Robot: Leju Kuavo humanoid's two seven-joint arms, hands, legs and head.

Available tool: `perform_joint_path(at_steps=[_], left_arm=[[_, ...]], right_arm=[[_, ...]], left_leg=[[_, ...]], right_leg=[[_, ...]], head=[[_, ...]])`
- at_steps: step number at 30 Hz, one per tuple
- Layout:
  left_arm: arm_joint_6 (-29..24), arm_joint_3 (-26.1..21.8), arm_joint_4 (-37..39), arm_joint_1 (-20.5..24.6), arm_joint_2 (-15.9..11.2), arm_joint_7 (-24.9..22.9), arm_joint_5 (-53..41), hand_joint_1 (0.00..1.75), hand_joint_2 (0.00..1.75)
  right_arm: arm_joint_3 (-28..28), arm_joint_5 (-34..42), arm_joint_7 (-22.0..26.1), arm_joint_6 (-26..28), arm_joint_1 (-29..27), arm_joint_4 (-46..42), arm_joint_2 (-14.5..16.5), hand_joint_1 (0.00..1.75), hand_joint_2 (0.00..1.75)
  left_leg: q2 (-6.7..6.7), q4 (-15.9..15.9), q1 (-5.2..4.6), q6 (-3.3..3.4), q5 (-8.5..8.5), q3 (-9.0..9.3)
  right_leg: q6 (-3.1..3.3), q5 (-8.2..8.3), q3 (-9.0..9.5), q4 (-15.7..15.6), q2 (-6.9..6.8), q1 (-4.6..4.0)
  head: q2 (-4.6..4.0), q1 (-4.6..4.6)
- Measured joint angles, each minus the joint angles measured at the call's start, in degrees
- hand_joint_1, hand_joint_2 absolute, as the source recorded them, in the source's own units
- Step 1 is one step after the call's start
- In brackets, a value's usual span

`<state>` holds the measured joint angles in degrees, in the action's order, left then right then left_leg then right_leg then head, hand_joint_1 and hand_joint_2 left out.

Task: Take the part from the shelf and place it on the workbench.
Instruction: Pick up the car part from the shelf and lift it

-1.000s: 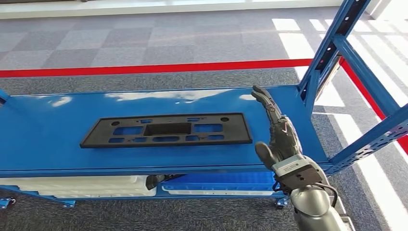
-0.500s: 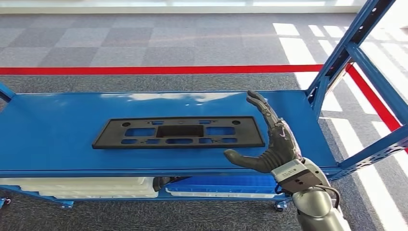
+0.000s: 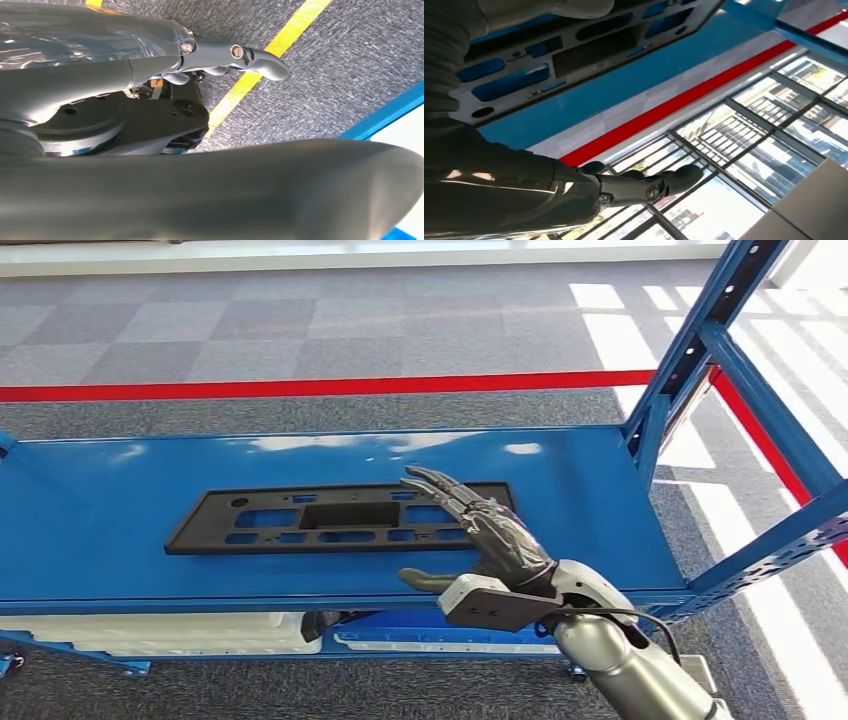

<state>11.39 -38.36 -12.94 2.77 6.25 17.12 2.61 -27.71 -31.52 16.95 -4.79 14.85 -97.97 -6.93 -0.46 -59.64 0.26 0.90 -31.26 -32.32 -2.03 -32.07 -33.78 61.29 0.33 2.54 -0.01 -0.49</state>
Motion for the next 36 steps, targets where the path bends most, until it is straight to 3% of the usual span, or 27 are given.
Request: perform_joint_path(at_steps=[8,36], left_arm=[[0.0,0.0,0.0,0.1,0.0,-0.2,-1.6,0.00,0.00],[0.6,0.0,0.0,0.2,0.0,-0.2,-4.5,0.00,0.00]], right_arm=[[-6.6,-2.7,-1.4,0.6,4.9,6.1,-2.1,0.00,1.75],[-24.7,-13.9,-8.7,1.3,17.7,17.6,-3.6,0.00,1.75]], left_leg=[[0.00,0.0,0.03,-0.82,-0.11,-0.01],[0.00,0.0,-0.03,-0.84,-0.11,0.06]], right_leg=[[0.06,-0.03,0.13,-0.1,-0.01,-0.09],[-0.02,0.07,0.36,-0.3,-0.02,-0.03]], head=[[-0.01,0.01],[0.01,0.01]])
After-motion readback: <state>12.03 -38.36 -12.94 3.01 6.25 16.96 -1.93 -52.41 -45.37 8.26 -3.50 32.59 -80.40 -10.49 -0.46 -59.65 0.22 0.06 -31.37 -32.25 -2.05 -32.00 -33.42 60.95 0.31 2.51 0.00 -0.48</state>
